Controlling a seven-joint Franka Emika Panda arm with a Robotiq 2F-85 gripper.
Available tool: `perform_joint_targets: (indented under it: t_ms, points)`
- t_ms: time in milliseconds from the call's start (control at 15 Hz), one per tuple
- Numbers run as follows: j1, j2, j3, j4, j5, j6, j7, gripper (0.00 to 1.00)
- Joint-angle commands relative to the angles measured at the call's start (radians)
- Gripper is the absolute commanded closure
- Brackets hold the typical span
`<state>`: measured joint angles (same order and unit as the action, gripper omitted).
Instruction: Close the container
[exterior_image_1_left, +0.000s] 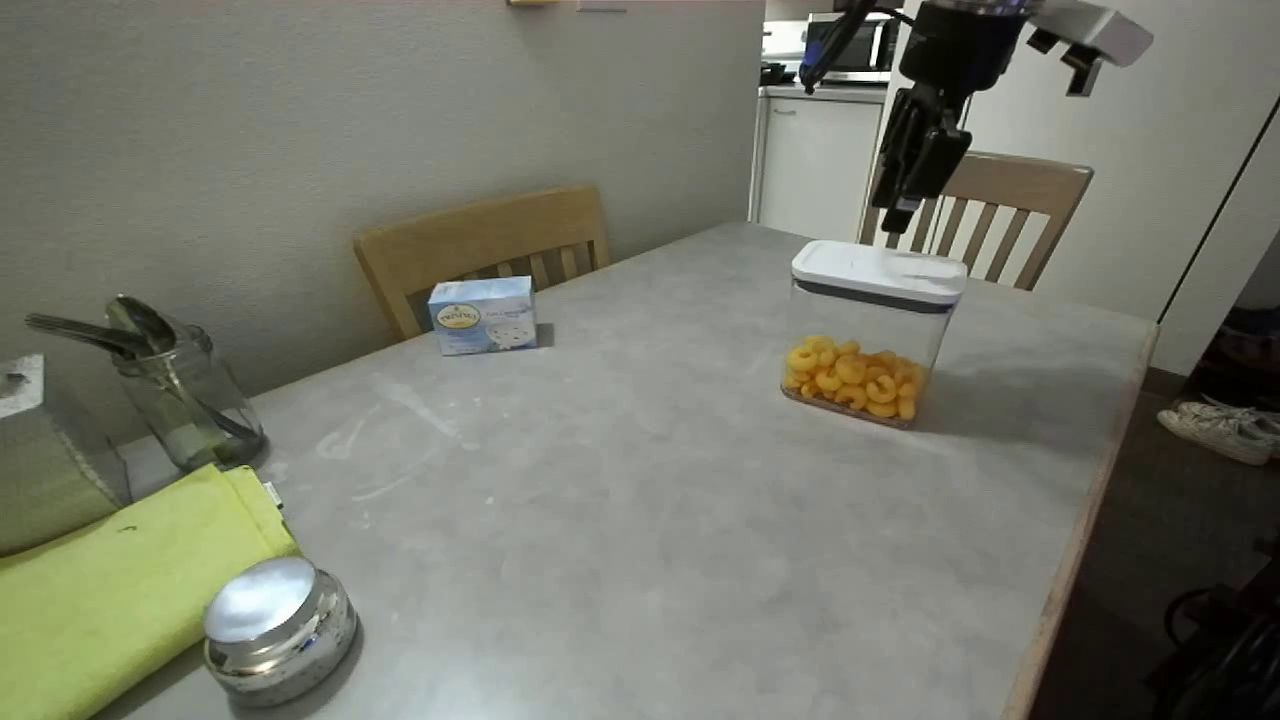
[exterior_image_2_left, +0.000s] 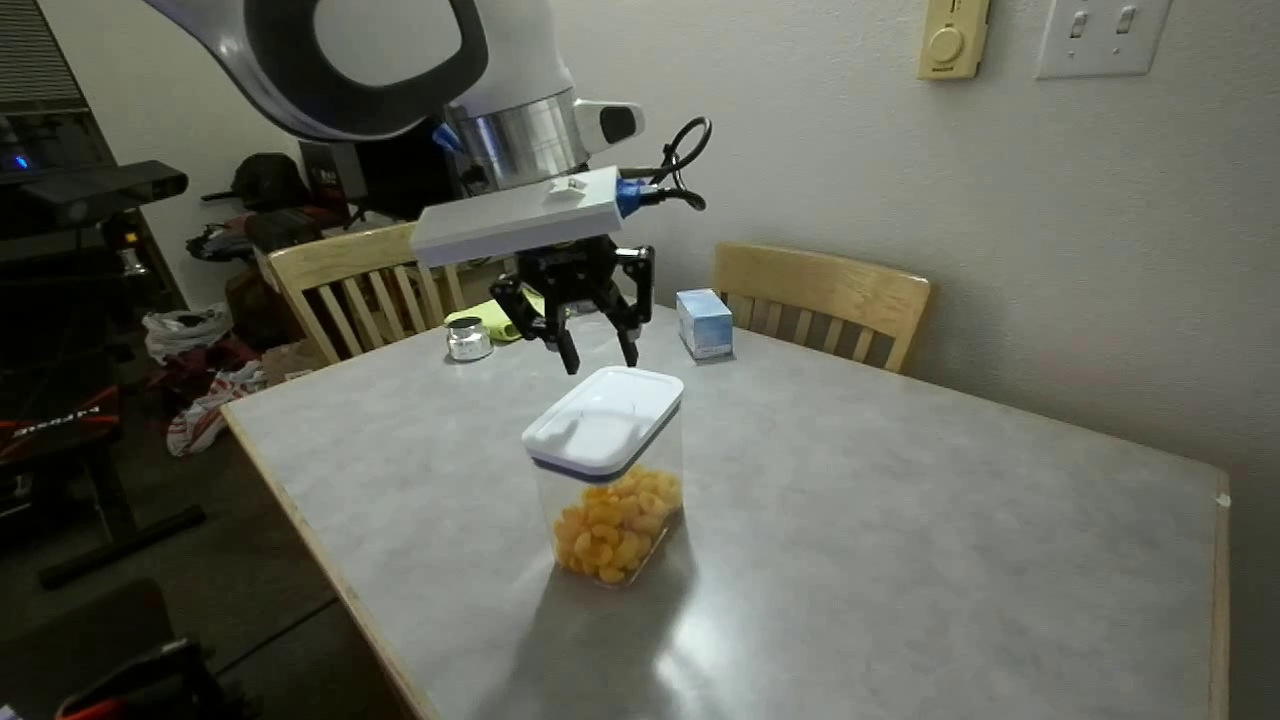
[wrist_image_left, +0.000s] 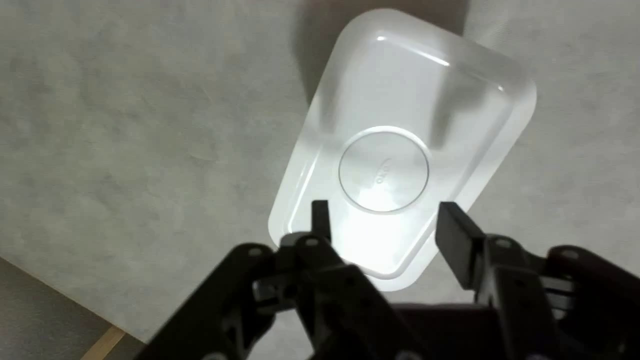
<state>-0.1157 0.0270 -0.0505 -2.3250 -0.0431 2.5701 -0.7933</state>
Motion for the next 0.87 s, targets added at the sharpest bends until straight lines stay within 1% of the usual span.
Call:
perform_joint_targets:
  t_ms: [0,133,400,600,667,800]
  points:
    - [0.010,-0.040,-0.009,-0.036,0.001,-0.029,0.007,0.11]
    - [0.012,-0.044,-0.009,-0.044,0.002,-0.035,0.009,0.00]
    - [0.018,-0.050,-0.008,-0.057,0.004,-0.049,0.030,0.00]
    - [0.024,-0.054,-0.007,-0.064,0.010,-0.043,0.102,0.00]
    - [0.022,-0.025,-0.009,-0.038,0.000,-0.033,0.071,0.00]
    - [0.026,-0.025,-0.008,-0.039,0.000,-0.033,0.098,0.00]
